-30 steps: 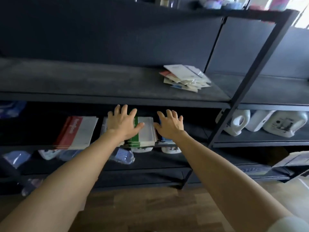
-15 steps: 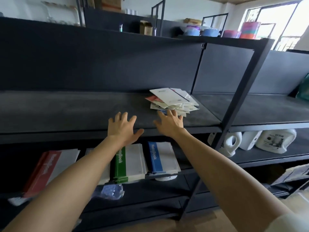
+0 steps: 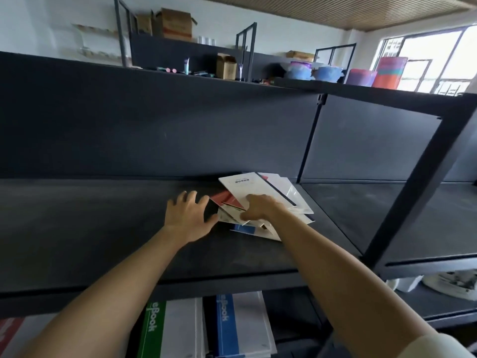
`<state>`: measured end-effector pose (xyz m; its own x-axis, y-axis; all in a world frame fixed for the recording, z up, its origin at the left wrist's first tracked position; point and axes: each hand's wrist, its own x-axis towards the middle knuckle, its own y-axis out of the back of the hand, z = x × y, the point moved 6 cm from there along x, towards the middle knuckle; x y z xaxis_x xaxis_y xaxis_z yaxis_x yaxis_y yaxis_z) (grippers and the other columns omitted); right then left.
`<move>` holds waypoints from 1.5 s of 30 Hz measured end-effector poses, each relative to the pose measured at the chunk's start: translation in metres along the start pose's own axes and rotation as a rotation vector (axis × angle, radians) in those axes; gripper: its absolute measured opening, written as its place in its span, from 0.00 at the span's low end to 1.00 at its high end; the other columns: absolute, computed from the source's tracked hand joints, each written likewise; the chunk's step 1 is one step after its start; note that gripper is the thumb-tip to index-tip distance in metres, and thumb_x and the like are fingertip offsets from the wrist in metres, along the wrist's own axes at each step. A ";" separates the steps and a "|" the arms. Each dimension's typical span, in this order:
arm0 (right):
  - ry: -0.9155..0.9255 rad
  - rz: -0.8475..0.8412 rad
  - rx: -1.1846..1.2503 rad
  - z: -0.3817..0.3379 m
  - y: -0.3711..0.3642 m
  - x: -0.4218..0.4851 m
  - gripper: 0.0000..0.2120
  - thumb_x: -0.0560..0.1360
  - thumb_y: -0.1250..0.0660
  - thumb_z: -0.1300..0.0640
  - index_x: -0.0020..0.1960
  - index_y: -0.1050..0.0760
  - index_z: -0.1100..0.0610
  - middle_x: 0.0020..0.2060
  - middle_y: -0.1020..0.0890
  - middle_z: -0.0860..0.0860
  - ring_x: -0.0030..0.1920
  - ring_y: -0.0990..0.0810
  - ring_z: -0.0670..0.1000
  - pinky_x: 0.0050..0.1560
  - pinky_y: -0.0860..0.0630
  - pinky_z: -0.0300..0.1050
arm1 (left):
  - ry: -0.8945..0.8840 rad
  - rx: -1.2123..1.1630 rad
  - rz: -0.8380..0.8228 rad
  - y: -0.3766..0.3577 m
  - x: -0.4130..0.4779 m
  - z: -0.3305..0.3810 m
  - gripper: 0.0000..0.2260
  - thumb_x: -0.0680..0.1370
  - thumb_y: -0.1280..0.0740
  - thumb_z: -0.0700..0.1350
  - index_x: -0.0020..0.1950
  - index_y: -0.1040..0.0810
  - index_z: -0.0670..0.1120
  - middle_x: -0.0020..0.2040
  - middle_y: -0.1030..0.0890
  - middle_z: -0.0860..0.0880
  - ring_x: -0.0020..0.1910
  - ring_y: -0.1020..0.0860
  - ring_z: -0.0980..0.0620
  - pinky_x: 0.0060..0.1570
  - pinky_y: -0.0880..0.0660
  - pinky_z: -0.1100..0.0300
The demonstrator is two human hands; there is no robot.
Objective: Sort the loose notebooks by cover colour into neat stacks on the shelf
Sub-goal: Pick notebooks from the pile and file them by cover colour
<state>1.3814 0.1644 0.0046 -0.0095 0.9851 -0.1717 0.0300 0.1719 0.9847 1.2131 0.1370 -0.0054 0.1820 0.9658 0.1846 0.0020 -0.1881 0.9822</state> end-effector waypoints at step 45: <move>-0.065 0.078 -0.029 -0.003 -0.016 0.054 0.32 0.68 0.45 0.33 0.63 0.31 0.53 0.59 0.24 0.57 0.57 0.24 0.61 0.56 0.27 0.56 | 0.640 -1.862 -0.083 -0.030 0.046 -0.082 0.01 0.77 0.34 0.40 0.48 0.26 0.45 0.42 0.23 0.46 0.38 0.24 0.48 0.34 0.30 0.55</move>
<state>1.3778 0.2146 -0.0207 0.0567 0.9939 -0.0947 -0.0010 0.0949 0.9955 1.1411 0.2018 -0.0237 -0.0858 0.9530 -0.2906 -0.9454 -0.1699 -0.2781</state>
